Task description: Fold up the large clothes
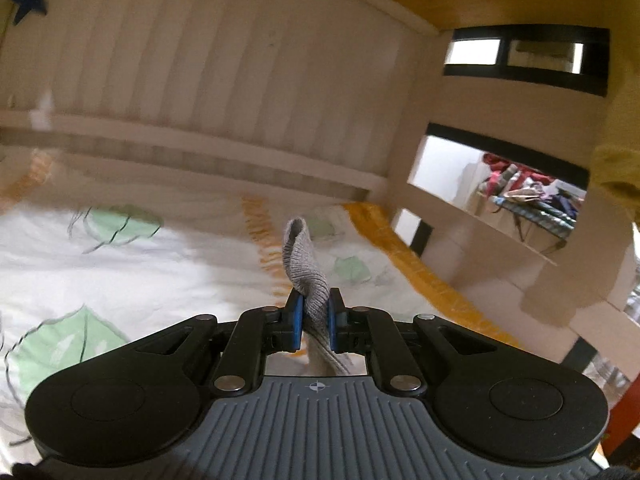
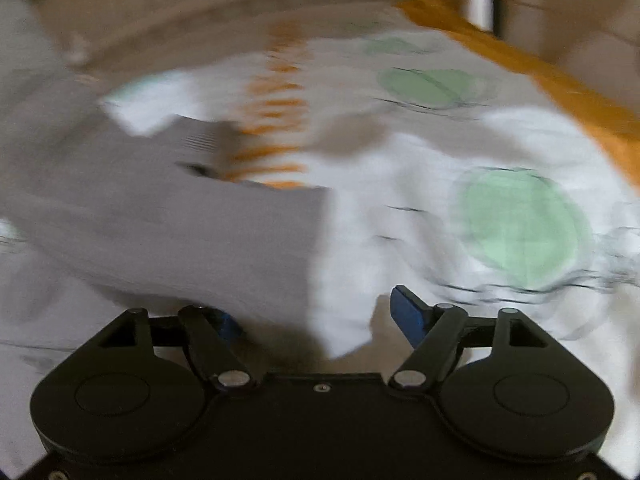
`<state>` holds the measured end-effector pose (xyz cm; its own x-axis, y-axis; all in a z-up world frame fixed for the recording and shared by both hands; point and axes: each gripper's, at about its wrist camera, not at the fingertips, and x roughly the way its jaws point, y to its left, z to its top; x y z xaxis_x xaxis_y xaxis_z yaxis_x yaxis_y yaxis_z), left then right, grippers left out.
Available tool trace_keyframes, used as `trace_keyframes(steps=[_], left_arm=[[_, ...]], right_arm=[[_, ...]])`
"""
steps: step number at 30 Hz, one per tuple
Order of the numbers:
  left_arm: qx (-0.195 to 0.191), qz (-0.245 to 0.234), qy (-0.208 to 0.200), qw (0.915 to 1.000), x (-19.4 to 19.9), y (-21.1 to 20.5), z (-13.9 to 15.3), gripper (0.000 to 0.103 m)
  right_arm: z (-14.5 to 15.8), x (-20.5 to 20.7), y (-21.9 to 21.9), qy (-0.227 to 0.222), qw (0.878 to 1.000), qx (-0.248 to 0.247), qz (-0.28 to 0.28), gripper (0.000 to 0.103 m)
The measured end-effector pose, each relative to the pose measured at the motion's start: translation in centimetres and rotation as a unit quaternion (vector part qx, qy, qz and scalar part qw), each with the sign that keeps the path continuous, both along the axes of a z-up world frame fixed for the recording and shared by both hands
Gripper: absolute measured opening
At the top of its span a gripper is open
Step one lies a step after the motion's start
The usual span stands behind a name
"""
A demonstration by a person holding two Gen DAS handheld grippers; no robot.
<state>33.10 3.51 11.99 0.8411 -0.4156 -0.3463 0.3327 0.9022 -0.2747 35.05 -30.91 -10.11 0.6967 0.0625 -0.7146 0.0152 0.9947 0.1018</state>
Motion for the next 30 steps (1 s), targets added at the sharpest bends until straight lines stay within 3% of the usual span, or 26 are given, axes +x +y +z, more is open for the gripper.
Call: trace_keyframes(steps=[4,10,15,19,23,27,30], left_arm=[[0.008,0.029,0.042,0.9987,-0.3,3.1,-3.5,0.011],[0.010,0.070,0.110,0.9914,-1.3,7.9,-9.7,0.011],[0.028,0.089,0.160,0.9826,-2.7,10.7,-14.8,0.012],[0.041,0.099,0.190,0.9759,-3.0,12.1,-17.7,0.012],[0.086,0.106,0.231,0.9634,-2.9,12.1,-20.6,0.021],[0.083,0.100,0.226,0.9654,-3.6,12.4,-20.5,0.026],[0.099,0.121,0.198,0.9676,-4.7,12.0,-18.8,0.035]], right_arm=[[-0.5,0.1,-2.2,0.015,1.000,0.017,-0.018,0.076],[-0.5,-0.2,-1.6,0.015,1.000,-0.005,-0.007,0.081],[-0.3,-0.6,-1.5,0.023,1.000,-0.007,0.002,0.088],[-0.1,-1.1,-0.7,0.028,0.999,-0.035,0.021,0.091],[0.3,-1.7,-0.1,0.055,0.996,-0.054,0.042,0.098],[1.3,-2.7,-0.4,0.062,0.995,-0.058,0.058,0.098],[3.1,-3.6,-1.3,0.022,0.998,-0.005,0.060,0.098]])
